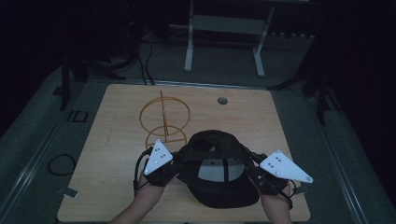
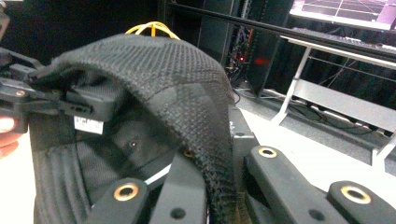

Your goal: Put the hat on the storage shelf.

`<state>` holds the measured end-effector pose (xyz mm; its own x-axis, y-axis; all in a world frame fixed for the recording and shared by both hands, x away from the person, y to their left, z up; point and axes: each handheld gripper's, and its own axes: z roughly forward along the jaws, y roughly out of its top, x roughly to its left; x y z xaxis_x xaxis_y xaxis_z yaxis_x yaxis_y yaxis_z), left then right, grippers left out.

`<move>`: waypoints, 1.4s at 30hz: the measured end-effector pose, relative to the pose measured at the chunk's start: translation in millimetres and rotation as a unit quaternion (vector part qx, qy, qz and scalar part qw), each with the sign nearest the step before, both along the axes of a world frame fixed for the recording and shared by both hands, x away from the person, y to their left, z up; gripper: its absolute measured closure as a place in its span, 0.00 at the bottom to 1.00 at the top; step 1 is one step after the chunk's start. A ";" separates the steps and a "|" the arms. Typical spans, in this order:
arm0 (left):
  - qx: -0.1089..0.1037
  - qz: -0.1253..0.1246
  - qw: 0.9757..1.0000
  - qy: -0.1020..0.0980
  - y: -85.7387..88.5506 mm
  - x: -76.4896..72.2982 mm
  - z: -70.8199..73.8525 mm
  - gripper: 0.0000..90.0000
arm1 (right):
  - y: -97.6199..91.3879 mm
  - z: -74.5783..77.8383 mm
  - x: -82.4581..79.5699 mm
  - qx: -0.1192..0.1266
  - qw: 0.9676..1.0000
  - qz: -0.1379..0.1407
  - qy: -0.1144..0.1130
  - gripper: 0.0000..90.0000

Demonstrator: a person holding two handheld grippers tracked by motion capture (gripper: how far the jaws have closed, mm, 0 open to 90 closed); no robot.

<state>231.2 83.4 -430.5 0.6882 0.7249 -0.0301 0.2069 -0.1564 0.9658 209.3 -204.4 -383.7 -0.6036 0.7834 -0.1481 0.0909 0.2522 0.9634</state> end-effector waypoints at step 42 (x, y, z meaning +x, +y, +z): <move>-0.010 -0.049 0.996 -0.067 -2.6 2.1 26.9 1.00 | -60.5 12.2 -50.6 0.030 0.989 0.146 0.015 0.43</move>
<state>233.3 80.8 -403.6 0.7550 0.6537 0.0524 0.0607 -0.1491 0.9870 158.7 -264.8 -371.6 -0.8085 0.5824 -0.0846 0.0517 0.2135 0.9756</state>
